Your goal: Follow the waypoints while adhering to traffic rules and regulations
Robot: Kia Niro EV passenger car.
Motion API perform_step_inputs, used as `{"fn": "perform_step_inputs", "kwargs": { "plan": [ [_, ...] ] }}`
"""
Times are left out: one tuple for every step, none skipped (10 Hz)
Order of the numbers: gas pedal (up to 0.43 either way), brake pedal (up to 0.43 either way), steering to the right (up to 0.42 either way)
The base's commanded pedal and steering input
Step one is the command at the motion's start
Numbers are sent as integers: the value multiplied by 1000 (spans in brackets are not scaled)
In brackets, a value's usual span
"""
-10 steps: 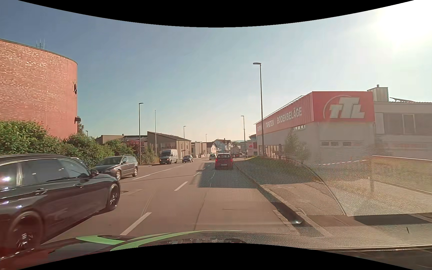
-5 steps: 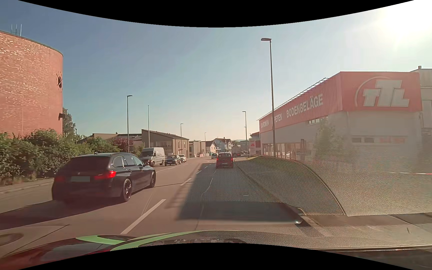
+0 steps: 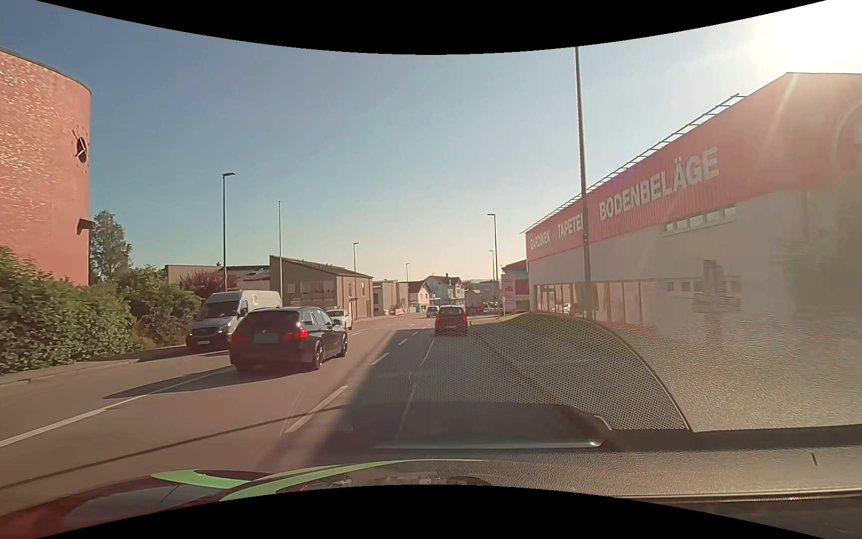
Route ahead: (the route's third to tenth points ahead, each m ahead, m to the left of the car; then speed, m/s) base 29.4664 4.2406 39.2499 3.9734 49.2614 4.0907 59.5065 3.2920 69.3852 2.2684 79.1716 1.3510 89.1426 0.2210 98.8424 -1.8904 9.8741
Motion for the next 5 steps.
{"fn": "perform_step_inputs", "kwargs": {
  "plan": [
    [87, 0, 1],
    [87, 0, 2],
    [87, 0, 3],
    [87, 0, 4],
    [79, 0, 5]
  ]
}}
